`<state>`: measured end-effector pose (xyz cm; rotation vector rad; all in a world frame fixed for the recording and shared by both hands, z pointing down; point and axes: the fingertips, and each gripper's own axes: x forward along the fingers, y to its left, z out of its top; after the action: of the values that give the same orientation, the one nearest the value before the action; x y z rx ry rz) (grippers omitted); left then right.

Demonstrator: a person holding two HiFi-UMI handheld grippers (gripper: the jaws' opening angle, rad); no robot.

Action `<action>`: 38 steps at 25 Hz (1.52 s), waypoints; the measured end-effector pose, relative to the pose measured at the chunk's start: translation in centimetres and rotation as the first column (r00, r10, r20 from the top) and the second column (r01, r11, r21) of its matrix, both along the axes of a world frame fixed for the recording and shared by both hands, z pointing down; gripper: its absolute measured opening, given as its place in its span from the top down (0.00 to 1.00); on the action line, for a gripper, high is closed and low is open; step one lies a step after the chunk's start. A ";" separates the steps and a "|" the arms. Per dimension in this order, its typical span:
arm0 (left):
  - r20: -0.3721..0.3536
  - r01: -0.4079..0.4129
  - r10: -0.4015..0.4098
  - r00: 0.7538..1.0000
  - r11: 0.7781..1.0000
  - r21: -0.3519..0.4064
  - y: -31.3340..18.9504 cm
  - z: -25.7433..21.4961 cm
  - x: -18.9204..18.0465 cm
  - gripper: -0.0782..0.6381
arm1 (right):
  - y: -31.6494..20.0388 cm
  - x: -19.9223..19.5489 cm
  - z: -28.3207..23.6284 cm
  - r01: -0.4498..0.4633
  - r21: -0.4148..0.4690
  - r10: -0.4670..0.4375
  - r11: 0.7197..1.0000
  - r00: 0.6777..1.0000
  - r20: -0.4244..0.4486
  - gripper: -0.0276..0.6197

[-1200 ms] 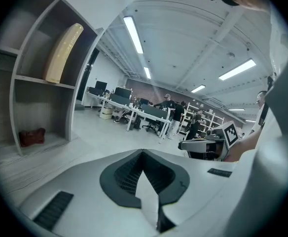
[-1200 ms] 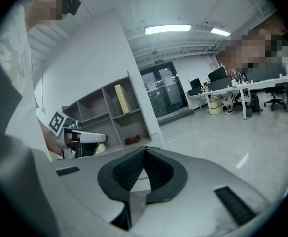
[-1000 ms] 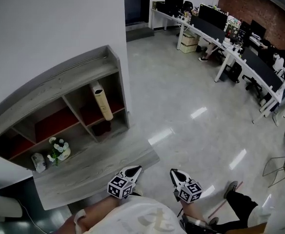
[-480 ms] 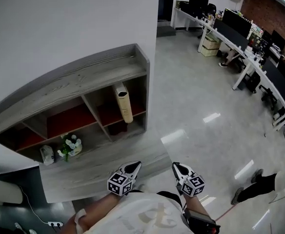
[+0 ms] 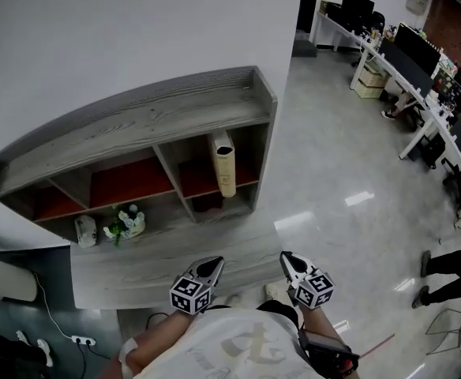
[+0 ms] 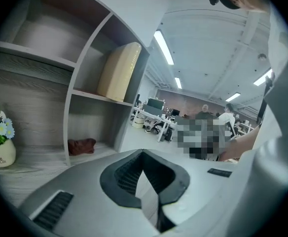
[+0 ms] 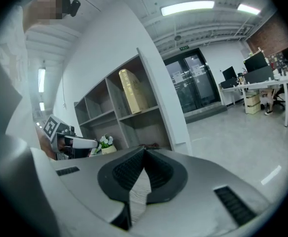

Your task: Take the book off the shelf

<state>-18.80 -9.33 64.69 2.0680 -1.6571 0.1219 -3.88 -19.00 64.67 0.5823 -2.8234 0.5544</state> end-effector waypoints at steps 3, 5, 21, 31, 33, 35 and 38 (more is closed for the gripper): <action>-0.001 0.038 -0.038 0.999 0.999 -0.002 -0.7 0.0 -0.1 0.89 | -1.3 -0.7 -0.3 0.047 0.001 -0.047 0.999 0.999 0.003 0.95; -0.001 0.058 -0.058 0.998 0.998 -0.003 -1.5 -0.1 0.2 0.89 | -2.5 -1.0 -0.9 0.072 0.000 -0.072 0.997 0.997 0.020 0.95; 0.009 0.231 -0.231 0.973 0.973 -0.014 -8.0 -1.7 2.6 0.89 | -9.6 -2.4 -1.9 0.295 -0.018 -0.293 0.955 0.953 0.071 0.95; 0.031 0.369 -0.369 0.929 0.929 0.029 -10.6 -3.9 2.5 0.89 | -10.8 -4.4 -2.1 0.481 0.000 -0.479 0.877 0.874 0.086 0.95; 0.036 0.399 -0.401 0.915 0.916 0.041 -10.8 -4.2 2.5 0.89 | -11.0 -4.6 -2.1 0.508 0.004 -0.506 0.862 0.858 0.087 0.95; 0.047 0.432 -0.435 0.899 0.900 0.052 -10.8 -4.5 2.4 0.89 | -11.2 -4.7 -2.1 0.530 0.009 -0.528 0.848 0.844 0.091 0.95; 0.084 0.496 -0.501 0.862 0.865 0.073 -10.5 -5.1 2.1 0.89 | -11.5 -4.6 -2.1 0.558 0.014 -0.556 0.830 0.825 0.099 0.95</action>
<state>-16.72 -19.83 59.57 1.6150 -2.2215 0.0096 -8.49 -30.52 62.54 -0.2955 -2.8702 0.4898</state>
